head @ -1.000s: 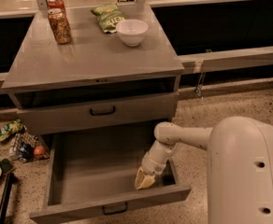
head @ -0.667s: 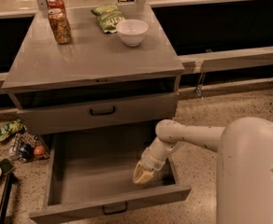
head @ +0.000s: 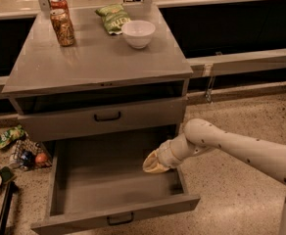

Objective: Open middle drawer

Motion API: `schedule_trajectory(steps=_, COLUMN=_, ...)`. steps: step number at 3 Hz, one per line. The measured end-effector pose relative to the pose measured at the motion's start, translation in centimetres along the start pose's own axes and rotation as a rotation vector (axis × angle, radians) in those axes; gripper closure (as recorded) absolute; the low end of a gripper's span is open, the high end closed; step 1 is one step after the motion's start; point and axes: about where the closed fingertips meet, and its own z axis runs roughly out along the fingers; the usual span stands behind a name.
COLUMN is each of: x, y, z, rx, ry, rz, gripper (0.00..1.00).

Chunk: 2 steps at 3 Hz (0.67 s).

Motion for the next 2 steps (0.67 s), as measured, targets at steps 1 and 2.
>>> schedule_trajectory(steps=1, x=-1.3, y=-1.1, z=-5.0, rx=0.128, ry=-0.103, rz=-0.015, gripper=1.0)
schedule_trajectory(steps=2, x=-2.5, y=-1.9, z=-10.5, rx=0.258, ry=-0.234, rz=-0.031, gripper=1.0)
